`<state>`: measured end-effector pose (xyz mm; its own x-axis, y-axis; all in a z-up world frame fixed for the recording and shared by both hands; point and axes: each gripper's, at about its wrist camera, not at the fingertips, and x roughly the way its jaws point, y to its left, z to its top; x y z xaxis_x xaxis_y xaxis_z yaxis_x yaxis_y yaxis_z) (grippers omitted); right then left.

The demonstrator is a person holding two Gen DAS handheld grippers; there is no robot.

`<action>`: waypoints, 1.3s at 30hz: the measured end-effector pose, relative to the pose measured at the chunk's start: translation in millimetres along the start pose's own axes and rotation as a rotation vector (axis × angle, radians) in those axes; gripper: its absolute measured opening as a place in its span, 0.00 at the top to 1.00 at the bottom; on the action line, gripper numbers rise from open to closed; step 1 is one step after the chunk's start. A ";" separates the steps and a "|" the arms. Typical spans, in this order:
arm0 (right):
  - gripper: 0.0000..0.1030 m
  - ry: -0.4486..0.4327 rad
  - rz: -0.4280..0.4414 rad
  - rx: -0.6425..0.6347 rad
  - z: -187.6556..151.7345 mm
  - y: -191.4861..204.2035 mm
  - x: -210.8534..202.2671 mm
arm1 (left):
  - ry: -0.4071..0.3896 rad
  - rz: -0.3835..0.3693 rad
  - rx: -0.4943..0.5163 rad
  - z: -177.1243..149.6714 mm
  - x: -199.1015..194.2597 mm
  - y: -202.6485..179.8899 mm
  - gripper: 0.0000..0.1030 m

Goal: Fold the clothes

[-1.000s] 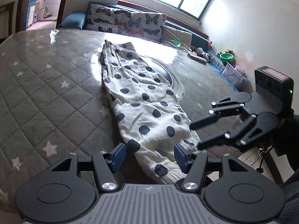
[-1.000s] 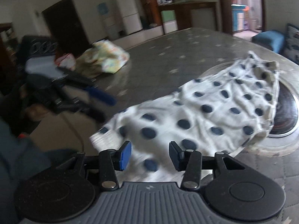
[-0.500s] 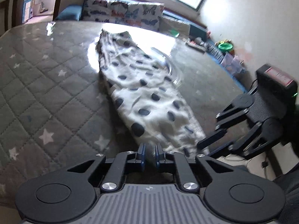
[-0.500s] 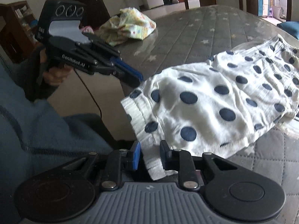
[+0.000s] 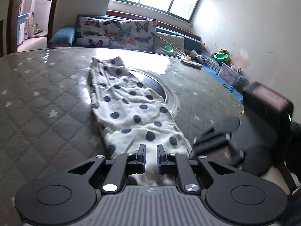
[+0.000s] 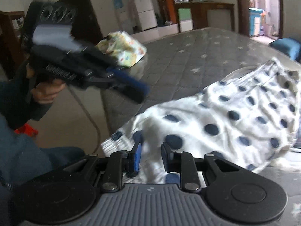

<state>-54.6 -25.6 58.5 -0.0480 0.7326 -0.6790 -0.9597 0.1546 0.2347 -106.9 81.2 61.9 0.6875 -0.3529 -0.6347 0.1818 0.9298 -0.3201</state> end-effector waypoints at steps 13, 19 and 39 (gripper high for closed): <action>0.76 -0.018 -0.012 0.031 -0.1 -13.7 -30.5 | 0.090 -0.030 -0.066 -21.8 43.7 14.5 0.84; 0.76 -0.054 -0.107 0.064 30.7 -49.8 -8.6 | 0.086 -0.034 -0.074 -27.2 45.5 12.1 0.76; 0.62 -0.074 -0.306 0.152 75.7 -133.6 83.4 | 0.066 -0.055 -0.090 -35.3 44.0 12.0 0.70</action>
<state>90.5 65.0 23.2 0.2610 0.6823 -0.6829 -0.8739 0.4675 0.1330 -99.2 73.1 5.3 0.6295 -0.4125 -0.6585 0.1520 0.8965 -0.4162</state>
